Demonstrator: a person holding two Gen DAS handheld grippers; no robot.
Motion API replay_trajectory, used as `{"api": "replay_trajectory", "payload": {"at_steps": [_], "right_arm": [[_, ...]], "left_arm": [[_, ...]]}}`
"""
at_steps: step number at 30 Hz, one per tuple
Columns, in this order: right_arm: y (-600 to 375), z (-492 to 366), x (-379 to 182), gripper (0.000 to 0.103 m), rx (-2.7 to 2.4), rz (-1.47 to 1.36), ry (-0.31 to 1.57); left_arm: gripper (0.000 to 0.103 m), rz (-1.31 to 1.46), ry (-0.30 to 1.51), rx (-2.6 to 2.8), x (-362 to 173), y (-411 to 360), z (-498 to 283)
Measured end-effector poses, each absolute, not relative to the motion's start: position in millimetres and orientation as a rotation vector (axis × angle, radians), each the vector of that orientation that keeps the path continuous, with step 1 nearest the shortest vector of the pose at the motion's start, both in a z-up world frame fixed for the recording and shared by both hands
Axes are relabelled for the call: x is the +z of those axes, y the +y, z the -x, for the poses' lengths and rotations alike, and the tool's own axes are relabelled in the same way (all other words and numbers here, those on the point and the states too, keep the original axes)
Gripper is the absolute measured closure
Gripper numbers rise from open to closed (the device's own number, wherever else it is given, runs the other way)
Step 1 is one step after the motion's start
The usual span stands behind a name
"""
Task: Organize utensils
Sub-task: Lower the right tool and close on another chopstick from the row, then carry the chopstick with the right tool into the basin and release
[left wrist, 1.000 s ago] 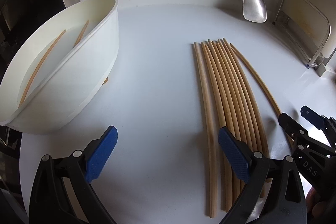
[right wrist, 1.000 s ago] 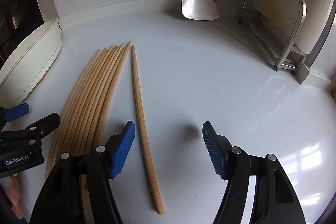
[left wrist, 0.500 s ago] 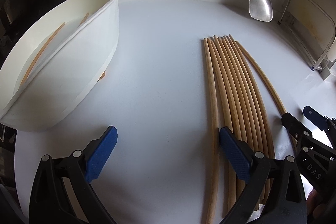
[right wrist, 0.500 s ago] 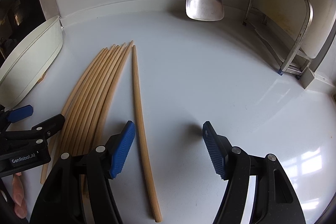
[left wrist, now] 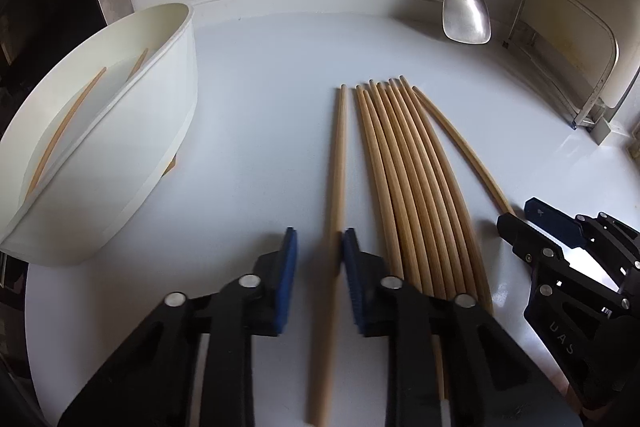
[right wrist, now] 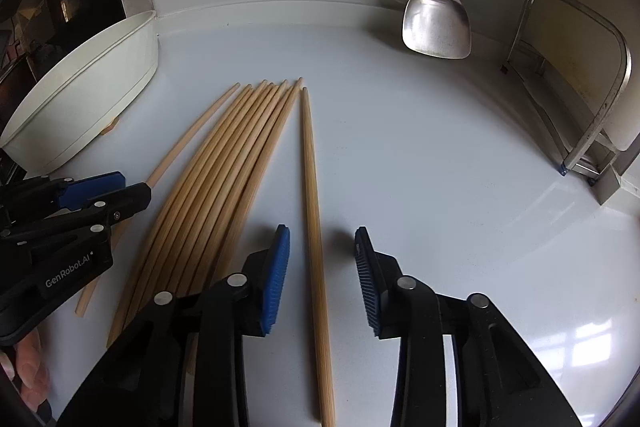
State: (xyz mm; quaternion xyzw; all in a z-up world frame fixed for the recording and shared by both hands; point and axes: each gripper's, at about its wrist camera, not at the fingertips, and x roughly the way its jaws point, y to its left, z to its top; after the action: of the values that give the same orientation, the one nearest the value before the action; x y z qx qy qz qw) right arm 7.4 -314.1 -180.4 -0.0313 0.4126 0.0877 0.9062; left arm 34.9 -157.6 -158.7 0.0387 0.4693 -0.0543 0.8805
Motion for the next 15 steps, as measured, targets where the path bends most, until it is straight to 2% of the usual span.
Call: {"api": "replay_trajectory", "payload": {"at_steps": [1,2,9,15], "right_arm": [[-313,-7,-180,0.094,0.183,0.068,0.852],[-312,-6,-180,0.096,0.179,0.077,0.852],[-319,-6,-180,0.097,0.176,-0.011,0.884],[-324,5,-155,0.097,0.159,-0.088,0.865]], "left_arm": [[0.095,-0.079,0.98,-0.122,-159,-158,-35],[0.095,-0.083,0.983,-0.126,-158,-159,-35],[0.096,-0.036,1.058,-0.176,-154,-154,-36],[0.096,-0.037,1.046,-0.236,-121,-151,-27]]}}
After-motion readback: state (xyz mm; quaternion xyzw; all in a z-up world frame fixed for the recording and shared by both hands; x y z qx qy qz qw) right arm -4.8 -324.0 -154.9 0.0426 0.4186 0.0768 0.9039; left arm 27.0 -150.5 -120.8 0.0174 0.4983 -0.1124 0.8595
